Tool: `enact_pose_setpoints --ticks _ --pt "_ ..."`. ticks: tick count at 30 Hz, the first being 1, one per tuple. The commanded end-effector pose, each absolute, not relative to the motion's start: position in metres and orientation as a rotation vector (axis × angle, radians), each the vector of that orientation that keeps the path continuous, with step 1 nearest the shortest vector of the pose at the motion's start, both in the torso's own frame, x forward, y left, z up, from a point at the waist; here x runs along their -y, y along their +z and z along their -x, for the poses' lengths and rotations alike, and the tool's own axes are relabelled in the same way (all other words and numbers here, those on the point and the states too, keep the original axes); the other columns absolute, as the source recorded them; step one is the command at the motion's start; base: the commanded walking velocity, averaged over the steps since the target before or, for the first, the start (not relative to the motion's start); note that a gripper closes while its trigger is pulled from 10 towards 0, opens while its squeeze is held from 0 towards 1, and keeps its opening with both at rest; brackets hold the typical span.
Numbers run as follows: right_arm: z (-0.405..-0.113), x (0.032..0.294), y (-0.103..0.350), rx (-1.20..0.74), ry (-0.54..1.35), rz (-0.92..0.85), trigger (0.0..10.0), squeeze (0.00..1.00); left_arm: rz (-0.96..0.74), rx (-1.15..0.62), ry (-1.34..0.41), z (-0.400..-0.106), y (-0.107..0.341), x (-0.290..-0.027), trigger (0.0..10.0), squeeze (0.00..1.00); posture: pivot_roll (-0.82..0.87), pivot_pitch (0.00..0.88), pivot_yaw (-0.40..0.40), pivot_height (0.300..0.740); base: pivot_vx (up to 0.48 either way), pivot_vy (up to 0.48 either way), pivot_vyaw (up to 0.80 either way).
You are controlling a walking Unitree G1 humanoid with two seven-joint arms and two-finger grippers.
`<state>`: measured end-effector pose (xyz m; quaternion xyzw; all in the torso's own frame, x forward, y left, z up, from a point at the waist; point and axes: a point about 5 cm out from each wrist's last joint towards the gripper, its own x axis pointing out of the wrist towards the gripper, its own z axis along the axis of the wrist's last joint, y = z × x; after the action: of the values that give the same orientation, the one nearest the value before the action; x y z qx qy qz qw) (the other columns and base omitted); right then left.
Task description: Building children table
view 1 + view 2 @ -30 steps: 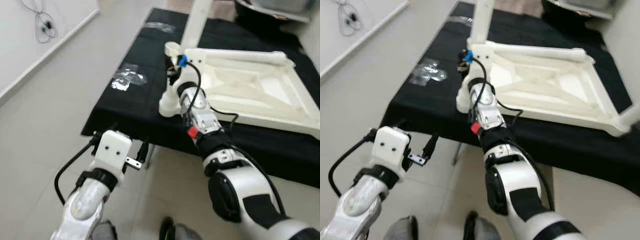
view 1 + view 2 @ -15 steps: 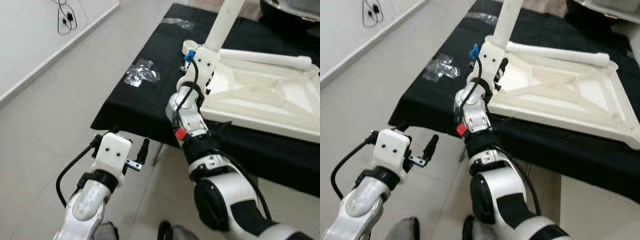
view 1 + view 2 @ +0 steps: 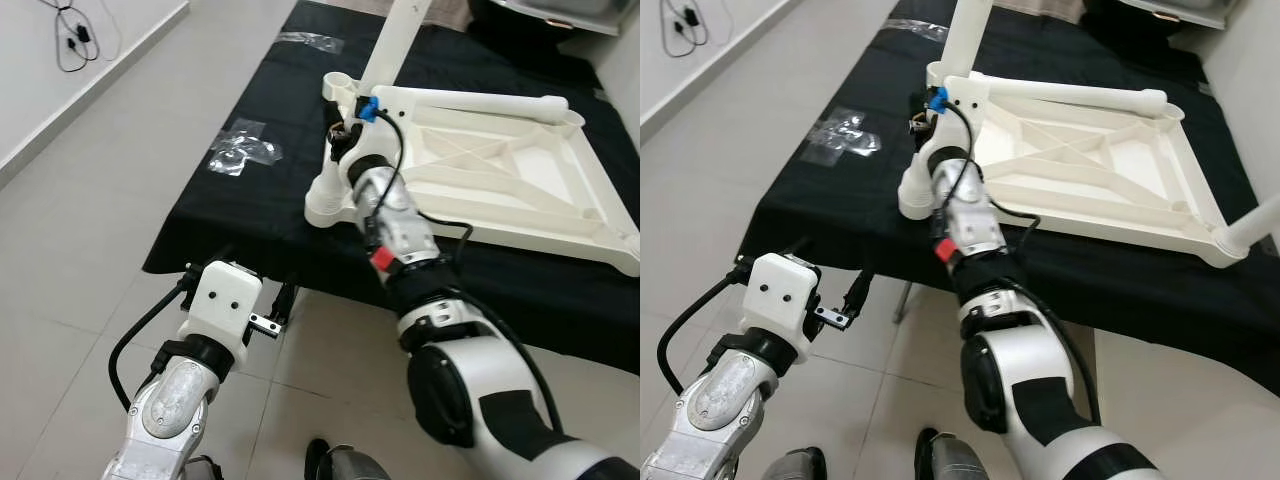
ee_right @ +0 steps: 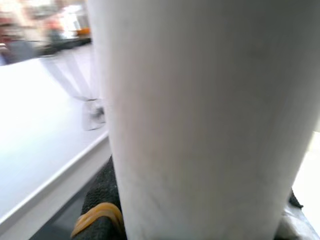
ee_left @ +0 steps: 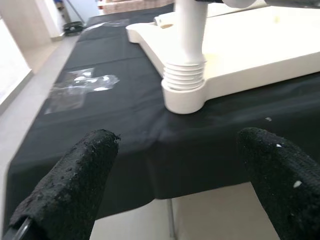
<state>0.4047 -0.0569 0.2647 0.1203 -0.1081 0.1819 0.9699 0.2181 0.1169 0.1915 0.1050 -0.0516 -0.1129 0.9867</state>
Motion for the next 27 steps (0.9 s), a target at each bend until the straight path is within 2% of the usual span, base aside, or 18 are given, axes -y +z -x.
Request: enact_pose_setpoints --ticks 1,2,3,4,6,8,9,11,13,14,21,27 --pt "-0.396 0.036 0.218 -0.015 0.654 -0.238 10.0 0.0 -0.208 0.09 -0.236 -0.218 0.188 -0.116 10.0 0.0 0.13 0.242 -0.146 0.74 0.0 0.0 0.0" --pt "-0.396 0.036 0.218 -0.015 0.654 -0.238 10.0 0.0 -0.208 0.09 -0.236 -0.218 0.188 -0.116 10.0 0.0 0.13 0.242 -0.146 0.74 0.0 0.0 0.0" --pt "-0.393 0.035 0.217 -0.02 0.769 -0.199 10.0 0.0 -0.21 0.089 -0.237 -0.218 0.188 -0.116 10.0 0.0 0.13 0.242 -0.147 0.74 0.0 0.0 0.0" --pt "-0.393 0.035 0.217 -0.02 0.769 -0.199 10.0 0.0 -0.21 0.089 -0.237 -0.218 0.188 -0.116 10.0 0.0 0.13 0.242 -0.147 0.74 0.0 0.0 0.0" --pt "-0.384 0.036 0.218 -0.027 1.076 -0.116 10.0 0.0 -0.211 0.088 -0.237 -0.217 0.188 -0.117 10.0 0.0 0.13 0.243 -0.15 0.74 0.0 0.0 0.0" --pt "-0.384 0.036 0.218 -0.027 1.076 -0.116 10.0 0.0 -0.211 0.088 -0.237 -0.217 0.188 -0.117 10.0 0.0 0.13 0.243 -0.15 0.74 0.0 0.0 0.0" --pt "-0.38 0.036 0.223 -0.008 1.227 -0.077 10.0 0.0 -0.212 0.088 -0.238 -0.217 0.188 -0.117 10.0 0.0 0.13 0.245 -0.154 0.74 0.0 0.0 0.0" --pt "-0.376 0.036 0.227 0.004 1.328 -0.054 10.0 0.0 -0.212 0.088 -0.238 -0.216 0.188 -0.116 10.0 0.0 0.13 0.245 -0.154 0.74 0.0 0.0 0.0" --pt "-0.375 0.036 0.227 0.006 1.347 -0.05 10.0 0.0 -0.212 0.088 -0.238 -0.216 0.188 -0.116 10.0 0.0 0.13 0.245 -0.154 0.74 0.0 0.0 0.0" --pt "-0.368 0.031 0.231 0.036 1.487 -0.023 10.0 0.0 -0.211 0.089 -0.24 -0.216 0.188 -0.116 10.0 0.0 0.14 0.25 -0.157 0.74 0.0 0.0 0.0" --pt "-0.366 0.016 0.238 0.1 1.535 0.028 10.0 0.0 -0.214 0.098 -0.232 -0.213 0.192 -0.117 10.0 0.0 0.17 0.259 -0.168 0.74 0.0 0.0 0.0" --pt "-0.372 0.024 0.264 0.158 1.521 -0.006 10.0 0.0 -0.209 0.095 -0.23 -0.21 0.193 -0.118 10.0 0.0 0.17 0.254 -0.174 0.74 0.0 0.0 0.0"
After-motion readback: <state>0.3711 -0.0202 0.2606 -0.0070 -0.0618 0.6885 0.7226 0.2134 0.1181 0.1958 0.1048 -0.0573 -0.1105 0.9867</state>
